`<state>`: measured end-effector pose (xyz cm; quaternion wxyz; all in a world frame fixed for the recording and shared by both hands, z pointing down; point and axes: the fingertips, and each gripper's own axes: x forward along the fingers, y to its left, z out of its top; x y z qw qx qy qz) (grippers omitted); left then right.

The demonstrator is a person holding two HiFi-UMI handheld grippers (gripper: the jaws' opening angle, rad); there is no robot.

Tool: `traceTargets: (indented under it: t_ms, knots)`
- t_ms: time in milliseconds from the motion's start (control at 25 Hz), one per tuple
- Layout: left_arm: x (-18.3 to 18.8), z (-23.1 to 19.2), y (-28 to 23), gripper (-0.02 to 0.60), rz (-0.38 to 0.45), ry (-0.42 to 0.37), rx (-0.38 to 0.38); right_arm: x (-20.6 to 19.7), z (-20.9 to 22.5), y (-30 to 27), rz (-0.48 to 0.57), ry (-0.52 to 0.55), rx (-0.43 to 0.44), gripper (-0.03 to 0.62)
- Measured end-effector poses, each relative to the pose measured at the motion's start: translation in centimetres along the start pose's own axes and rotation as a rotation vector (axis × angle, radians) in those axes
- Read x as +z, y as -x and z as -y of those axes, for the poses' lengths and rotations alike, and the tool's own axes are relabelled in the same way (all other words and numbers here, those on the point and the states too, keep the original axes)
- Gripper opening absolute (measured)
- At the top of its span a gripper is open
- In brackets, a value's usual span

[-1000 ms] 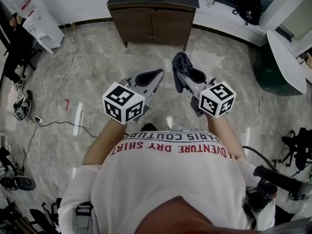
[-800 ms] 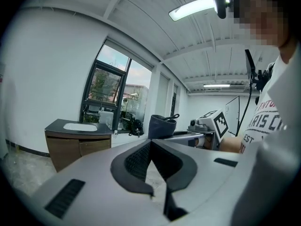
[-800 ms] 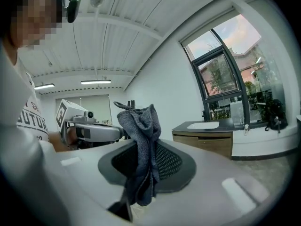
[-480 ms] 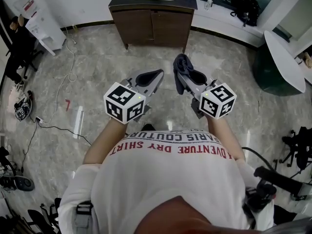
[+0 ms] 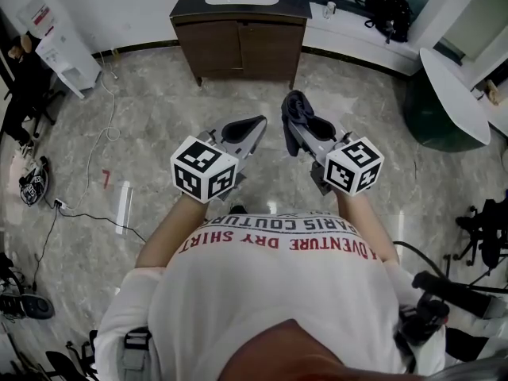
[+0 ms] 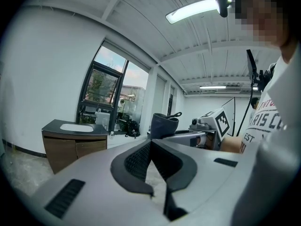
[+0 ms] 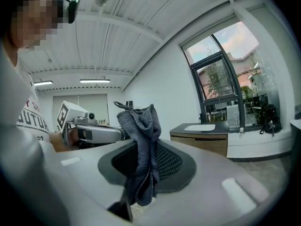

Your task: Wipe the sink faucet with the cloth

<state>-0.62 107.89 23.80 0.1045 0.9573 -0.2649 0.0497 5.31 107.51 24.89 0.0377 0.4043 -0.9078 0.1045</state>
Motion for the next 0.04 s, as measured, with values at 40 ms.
traceTargets:
  t_ms: [40]
  knots:
    - [0.11, 0.17, 0.01, 0.000, 0.001, -0.002, -0.002, 0.15, -0.03, 0.14, 0.001, 0.002, -0.002, 0.077]
